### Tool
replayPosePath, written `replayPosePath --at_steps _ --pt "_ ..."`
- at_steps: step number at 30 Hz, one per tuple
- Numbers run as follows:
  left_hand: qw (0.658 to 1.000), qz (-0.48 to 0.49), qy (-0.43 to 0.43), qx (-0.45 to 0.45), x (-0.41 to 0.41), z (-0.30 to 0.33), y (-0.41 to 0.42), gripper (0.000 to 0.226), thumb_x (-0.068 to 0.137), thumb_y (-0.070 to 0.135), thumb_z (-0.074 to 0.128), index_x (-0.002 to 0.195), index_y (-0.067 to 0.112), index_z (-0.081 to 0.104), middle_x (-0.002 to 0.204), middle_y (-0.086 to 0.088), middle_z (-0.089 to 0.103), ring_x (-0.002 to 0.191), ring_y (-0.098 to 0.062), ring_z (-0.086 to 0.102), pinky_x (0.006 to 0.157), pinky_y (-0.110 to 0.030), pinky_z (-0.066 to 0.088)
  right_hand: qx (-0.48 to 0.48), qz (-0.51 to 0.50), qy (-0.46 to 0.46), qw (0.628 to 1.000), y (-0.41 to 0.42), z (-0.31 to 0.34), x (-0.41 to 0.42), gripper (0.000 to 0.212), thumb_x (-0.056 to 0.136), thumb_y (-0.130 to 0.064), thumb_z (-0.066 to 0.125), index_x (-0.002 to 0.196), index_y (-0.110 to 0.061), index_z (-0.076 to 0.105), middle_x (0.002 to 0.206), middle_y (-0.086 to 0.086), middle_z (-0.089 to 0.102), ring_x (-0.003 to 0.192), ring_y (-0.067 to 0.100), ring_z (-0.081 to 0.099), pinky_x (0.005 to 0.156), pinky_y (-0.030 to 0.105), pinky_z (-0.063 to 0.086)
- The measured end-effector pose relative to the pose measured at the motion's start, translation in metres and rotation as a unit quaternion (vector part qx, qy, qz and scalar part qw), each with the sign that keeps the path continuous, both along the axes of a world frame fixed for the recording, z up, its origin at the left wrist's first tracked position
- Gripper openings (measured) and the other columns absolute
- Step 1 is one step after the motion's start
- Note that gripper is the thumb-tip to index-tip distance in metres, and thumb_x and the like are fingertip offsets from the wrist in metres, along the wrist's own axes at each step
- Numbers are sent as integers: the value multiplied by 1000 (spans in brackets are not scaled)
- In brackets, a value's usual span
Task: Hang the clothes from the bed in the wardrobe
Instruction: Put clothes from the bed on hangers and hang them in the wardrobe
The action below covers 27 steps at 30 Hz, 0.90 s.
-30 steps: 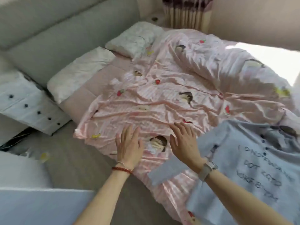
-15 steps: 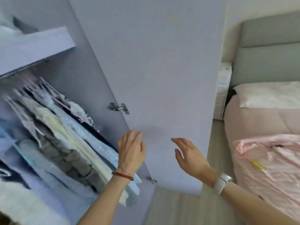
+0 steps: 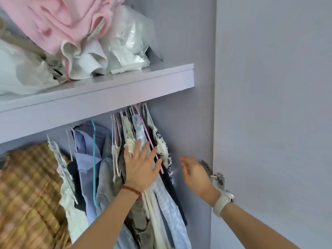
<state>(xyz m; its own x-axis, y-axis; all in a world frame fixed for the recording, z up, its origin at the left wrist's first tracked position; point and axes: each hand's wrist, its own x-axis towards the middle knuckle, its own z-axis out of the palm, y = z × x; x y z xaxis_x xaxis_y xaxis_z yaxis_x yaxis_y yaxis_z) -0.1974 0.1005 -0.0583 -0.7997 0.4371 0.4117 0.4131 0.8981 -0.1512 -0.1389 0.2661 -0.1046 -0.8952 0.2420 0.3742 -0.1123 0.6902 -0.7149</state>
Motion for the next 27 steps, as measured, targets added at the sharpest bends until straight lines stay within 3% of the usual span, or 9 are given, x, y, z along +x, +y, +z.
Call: replayPosePath --at_steps 3,7,11,13,16,22,25,27 --pt "998 -21 52 14 -1 -4 -13 47 86 45 36 118 23 63 131 -6 56 129 -27 42 104 -59 27 -4 5 -5 1000 -9 16 -58 28 94 -17 43 117 -11 58 113 13 62 98 30 59 82 28 39" --pt "996 -43 70 39 -7 -12 -31 44 87 41 39 120 22 62 134 -7 52 131 -27 40 106 -56 28 -16 -4 -20 1000 -31 33 -121 30 95 -22 43 113 -3 57 108 21 58 109 31 49 86 30 35" --pt "994 -46 92 45 -15 -21 -35 43 87 42 41 122 23 60 137 -8 49 131 -26 39 106 -54 28 -15 -16 -81 997 -49 43 -157 41 95 -27 44 123 3 44 121 24 50 115 37 44 93 39 37" --pt "993 -46 103 43 -17 -25 -37 44 87 42 41 122 23 59 137 -8 49 131 -26 39 105 -55 27 25 -17 -99 995 -51 45 -164 33 96 -21 38 116 5 45 114 27 55 107 41 51 86 42 42" --pt "992 -51 103 50 -21 -28 -40 44 87 42 41 123 24 59 137 -8 49 132 -26 39 106 -55 28 3 -70 -59 996 -45 54 -168 31 98 -17 29 109 6 46 105 29 59 100 43 54 77 40 41" --pt "992 -56 87 69 -22 -30 -40 44 88 40 40 123 24 59 136 -7 50 133 -26 38 106 -54 29 -33 -109 29 993 -30 43 -128 24 98 -18 34 86 -1 46 84 26 59 82 44 55 64 34 29" --pt "990 -63 87 92 -20 -27 -36 42 86 36 43 120 21 62 133 -8 53 131 -26 39 106 -57 28 -55 -111 41 991 -27 3 -71 28 95 -23 44 69 -14 37 55 0 47 57 32 48 56 30 25" --pt "989 -57 92 101 -16 -24 -32 39 83 31 51 118 18 63 131 -9 55 130 -28 40 105 -65 19 -36 -124 29 991 -19 -19 -28 35 92 -23 51 62 -25 32 48 -9 38 44 16 40 53 29 24"
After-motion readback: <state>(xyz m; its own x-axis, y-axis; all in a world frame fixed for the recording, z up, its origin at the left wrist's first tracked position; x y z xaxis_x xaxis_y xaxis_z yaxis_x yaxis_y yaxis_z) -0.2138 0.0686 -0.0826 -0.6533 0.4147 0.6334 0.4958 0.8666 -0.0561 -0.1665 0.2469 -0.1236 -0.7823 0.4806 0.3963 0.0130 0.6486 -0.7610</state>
